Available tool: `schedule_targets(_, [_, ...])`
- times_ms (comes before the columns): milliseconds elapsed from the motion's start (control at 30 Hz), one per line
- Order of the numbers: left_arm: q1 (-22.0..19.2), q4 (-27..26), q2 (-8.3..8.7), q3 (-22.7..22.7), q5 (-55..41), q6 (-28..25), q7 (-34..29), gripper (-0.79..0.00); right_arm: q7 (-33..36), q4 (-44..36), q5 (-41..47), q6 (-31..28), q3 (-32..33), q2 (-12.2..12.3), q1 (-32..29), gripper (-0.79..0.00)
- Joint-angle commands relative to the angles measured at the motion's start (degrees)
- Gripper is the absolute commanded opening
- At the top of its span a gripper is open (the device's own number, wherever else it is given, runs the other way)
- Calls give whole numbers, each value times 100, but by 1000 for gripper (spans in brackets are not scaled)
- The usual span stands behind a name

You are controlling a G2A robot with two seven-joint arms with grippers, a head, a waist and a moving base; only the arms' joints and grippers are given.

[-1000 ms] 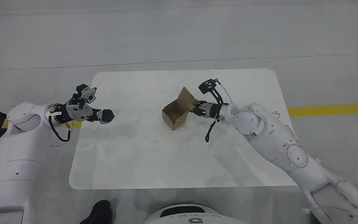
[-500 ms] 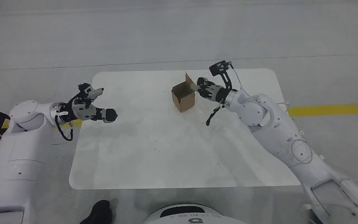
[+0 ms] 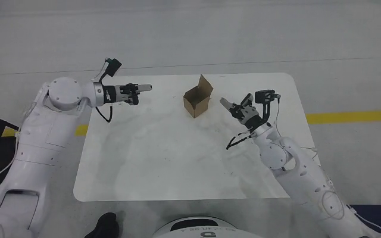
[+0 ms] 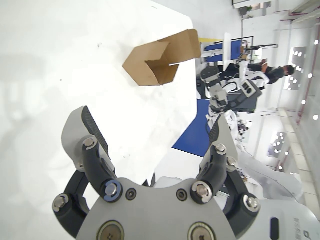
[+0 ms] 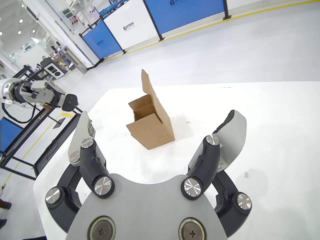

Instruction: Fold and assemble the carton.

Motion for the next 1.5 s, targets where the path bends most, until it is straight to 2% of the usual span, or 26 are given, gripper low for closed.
schedule_targets(0, [-222, 173, -138, 385, 92, -117, 242, 0, -65, -41, 21, 36, 196, 20, -185, 0])
schedule_targets(133, [-593, 485, -480, 1139, 149, -462, 564, 0, -176, -267, -111, 501, 434, 22, -468, 0])
schedule_targets(267, [-920, 824, -817, 1834, 637, -963, 981, 0, -145, -409, -194, 643, 555, 6, -575, 0])
schedule_targets(400, [-1134, 1230, -1105, 2340, 1264, -1451, 1522, -148, -177, -481, -140, 541, 756, 1, -732, 0])
schedule_targets(467, [-1239, 1442, -1234, 2527, 1534, -1589, 1726, -172, -173, -503, -78, 450, 880, 3, -823, 0])
schedule_targets(733, [-1555, 2072, -1703, 3096, 2401, -1857, 2228, -175, -76, -592, -20, 301, 1164, -19, -1041, 0])
schedule_targets(900, [-1672, 2424, -1963, 3259, 2520, -2001, 2378, -308, 50, -618, -156, 248, 1208, -42, -1075, 0])
schedule_targets(967, [-1716, 2568, -2056, 3300, 2549, -2056, 2427, -400, 80, -624, -200, 213, 1214, -53, -1082, 0])
schedule_targets(1167, [-1794, 2892, -2297, 3392, 2595, -2173, 2424, -526, 91, -633, -264, 135, 1266, -89, -1132, 0])
schedule_targets(1267, [-1811, 2989, -2353, 3371, 2601, -2301, 2408, -745, 77, -665, -304, 130, 1308, -106, -1181, 0])
schedule_targets(1300, [-1820, 3010, -2356, 3346, 2622, -2333, 2450, -785, 71, -686, -341, 131, 1321, -110, -1203, 0])
schedule_targets(1467, [-1767, 2877, -2248, 3053, 2636, -2080, 2693, -785, 37, -848, -649, 244, 1345, -133, -1340, 0])
